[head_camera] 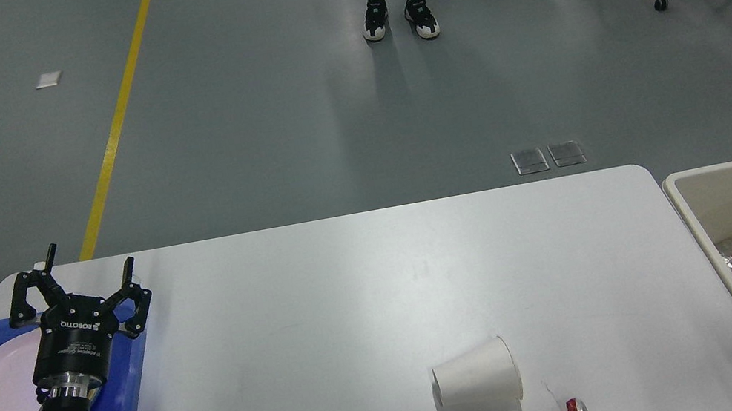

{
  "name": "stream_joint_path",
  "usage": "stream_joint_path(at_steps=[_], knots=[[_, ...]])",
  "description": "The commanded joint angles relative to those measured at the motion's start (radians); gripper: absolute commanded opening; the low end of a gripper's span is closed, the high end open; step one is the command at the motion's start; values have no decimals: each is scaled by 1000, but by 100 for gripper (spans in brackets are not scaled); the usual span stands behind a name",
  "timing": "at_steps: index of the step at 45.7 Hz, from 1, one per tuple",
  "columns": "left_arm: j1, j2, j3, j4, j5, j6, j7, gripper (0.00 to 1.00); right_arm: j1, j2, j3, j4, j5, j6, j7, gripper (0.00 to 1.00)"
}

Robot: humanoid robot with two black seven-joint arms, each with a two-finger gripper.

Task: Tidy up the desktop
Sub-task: 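Raise the right gripper out of the bin toward the paper cup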

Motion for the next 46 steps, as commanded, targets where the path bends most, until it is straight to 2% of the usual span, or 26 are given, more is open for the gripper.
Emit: stream_joint_path(at_steps=[1,6,14,26,30,41,46], knots=[[0,0,0,0,0,1,0,97,53,-48,-1,76,-1,1,-1,100],[0,0,0,0,0,1,0,97,125,-103,-8,150,-13,34,-5,100],[0,1,0,0,0,1,0,97,296,-181,-98,289,-16,150,-7,100],[0,0,0,0,0,1,0,97,750,-197,-388,665,-13,273,-8,100],[0,0,0,0,0,1,0,97,939,-175,-474,785,-13,374,-8,100],[0,0,0,0,0,1,0,97,1234,-92,-512,900,-8,736,-8,100],[0,1,0,0,0,1,0,97,1376,-54,-508,1003,-7,819,-8,100]])
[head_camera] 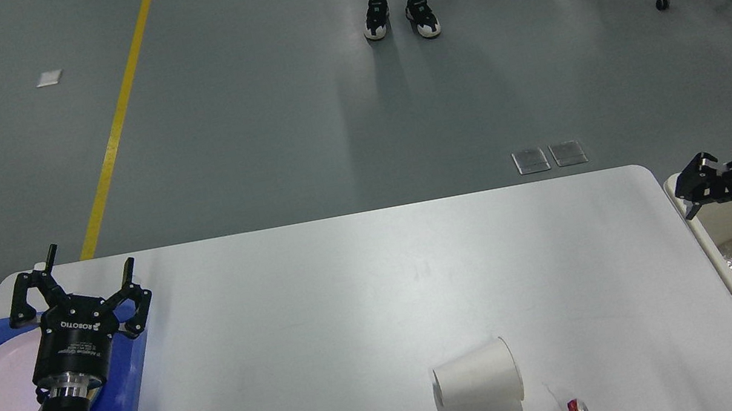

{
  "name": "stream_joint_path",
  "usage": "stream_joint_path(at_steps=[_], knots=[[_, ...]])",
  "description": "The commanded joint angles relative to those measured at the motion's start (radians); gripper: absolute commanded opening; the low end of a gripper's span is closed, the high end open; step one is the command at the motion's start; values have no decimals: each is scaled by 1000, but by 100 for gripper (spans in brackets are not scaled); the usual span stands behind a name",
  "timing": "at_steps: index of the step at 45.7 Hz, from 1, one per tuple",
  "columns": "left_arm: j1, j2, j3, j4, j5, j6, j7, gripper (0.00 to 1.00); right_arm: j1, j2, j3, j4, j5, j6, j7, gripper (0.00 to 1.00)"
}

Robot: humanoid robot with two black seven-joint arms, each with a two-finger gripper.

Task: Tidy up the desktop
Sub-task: 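Raise the right gripper out of the bin toward the paper cup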

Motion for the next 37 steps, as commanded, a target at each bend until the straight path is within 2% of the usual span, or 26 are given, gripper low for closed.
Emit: stream_joint_path(at_steps=[1,8,18,26,37], knots=[[0,-1,0,0,0,-1,0,97,165,43,2,121,4,98,0,100],[0,-1,0,0,0,-1,0,97,316,120,12,304,8,94,-1,100],[0,-1,0,0,0,-1,0,97,527,201,47,465,51,94,-1,100],[0,-1,0,0,0,0,0,97,624,264,59,525,59,97,0,100],[0,-1,0,0,0,0,0,97,629,264,61,522,59,100,5,100]])
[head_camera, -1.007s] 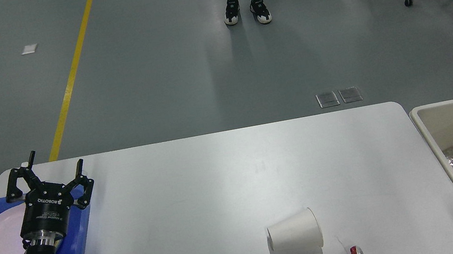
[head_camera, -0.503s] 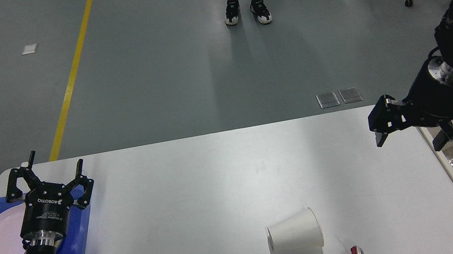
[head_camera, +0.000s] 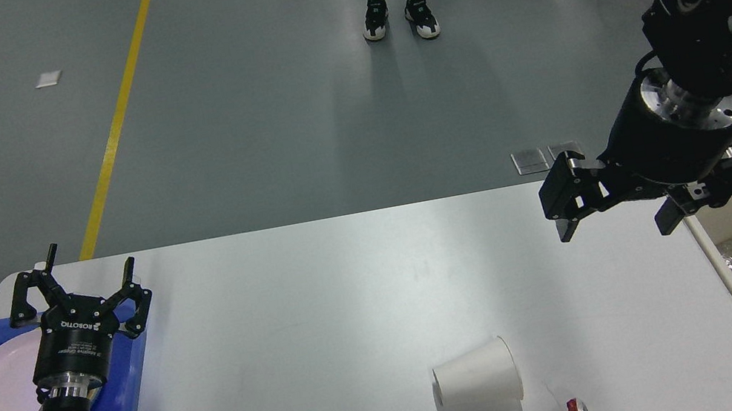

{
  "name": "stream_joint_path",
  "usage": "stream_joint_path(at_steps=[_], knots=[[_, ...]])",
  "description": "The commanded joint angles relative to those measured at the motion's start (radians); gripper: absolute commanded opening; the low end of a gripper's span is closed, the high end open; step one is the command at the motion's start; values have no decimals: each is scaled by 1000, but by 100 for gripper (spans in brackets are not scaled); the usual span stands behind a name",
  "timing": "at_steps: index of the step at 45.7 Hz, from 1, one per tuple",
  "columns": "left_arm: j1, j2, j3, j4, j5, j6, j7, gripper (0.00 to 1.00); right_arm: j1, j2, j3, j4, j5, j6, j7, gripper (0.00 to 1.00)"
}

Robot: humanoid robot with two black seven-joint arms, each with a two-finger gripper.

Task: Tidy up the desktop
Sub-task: 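Raise the right gripper out of the bin toward the paper cup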

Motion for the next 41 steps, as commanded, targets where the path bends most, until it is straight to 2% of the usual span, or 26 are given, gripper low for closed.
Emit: stream_joint_path(at_steps=[1,27,30,38,41], knots=[[0,0,0,0,0,0,0,97,-3,-1,0,-4,-1,-5,1,100],[0,0,0,0,0,0,0,97,-135,4,100,-19,0,-36,2,100],[0,0,0,0,0,0,0,97,-171,2,126,-21,31,-81,1,100],[0,0,0,0,0,0,0,97,-259,16,127,-16,176,-281,-4,100],[0,0,0,0,0,-1,0,97,-273,14,124,-12,227,-307,-5,97]])
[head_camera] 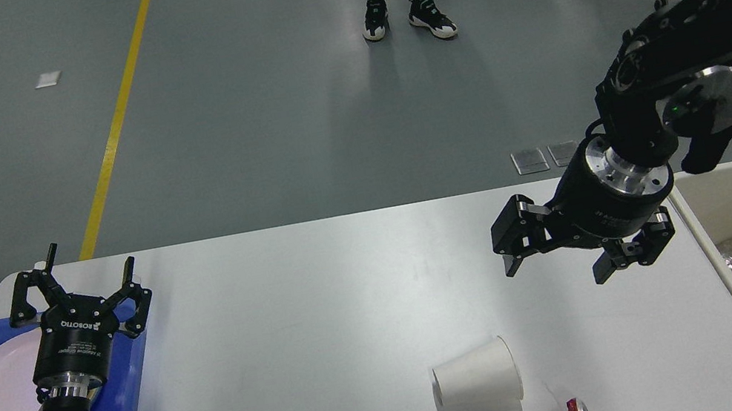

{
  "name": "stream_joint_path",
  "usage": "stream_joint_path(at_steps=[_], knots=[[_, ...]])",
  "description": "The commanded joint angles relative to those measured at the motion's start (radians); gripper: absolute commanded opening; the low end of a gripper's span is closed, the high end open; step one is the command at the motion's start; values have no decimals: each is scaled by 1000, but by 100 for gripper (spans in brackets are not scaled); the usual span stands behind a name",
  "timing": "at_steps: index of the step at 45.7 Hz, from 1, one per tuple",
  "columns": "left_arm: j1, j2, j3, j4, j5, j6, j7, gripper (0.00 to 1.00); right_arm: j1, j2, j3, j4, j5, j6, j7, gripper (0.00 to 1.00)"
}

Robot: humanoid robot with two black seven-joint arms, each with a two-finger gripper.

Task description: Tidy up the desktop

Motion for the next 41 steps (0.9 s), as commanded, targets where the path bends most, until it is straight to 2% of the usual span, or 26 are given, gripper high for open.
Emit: stream_joint_path(at_steps=[1,12,21,24,27,36,41], knots=[[0,0,0,0,0,0,0,97,-39,3,-5,6,100,-79,-2,96],[0,0,0,0,0,-1,0,97,-117,10,12,3,289,-164,-2,94],[0,0,0,0,0,-1,0,97,-272,16,117,6,585,-490,-5,96],[0,1,0,0,0,0,0,97,-306,16,156,-3,671,-535,-14,100],[0,0,0,0,0,-1,0,97,-340,13,206,-13,719,-584,-16,100],[0,0,0,0,0,-1,0,97,-574,16,389,-115,713,-733,-11,100],[0,1,0,0,0,0,0,97,-668,18,415,-188,711,-803,-8,100]])
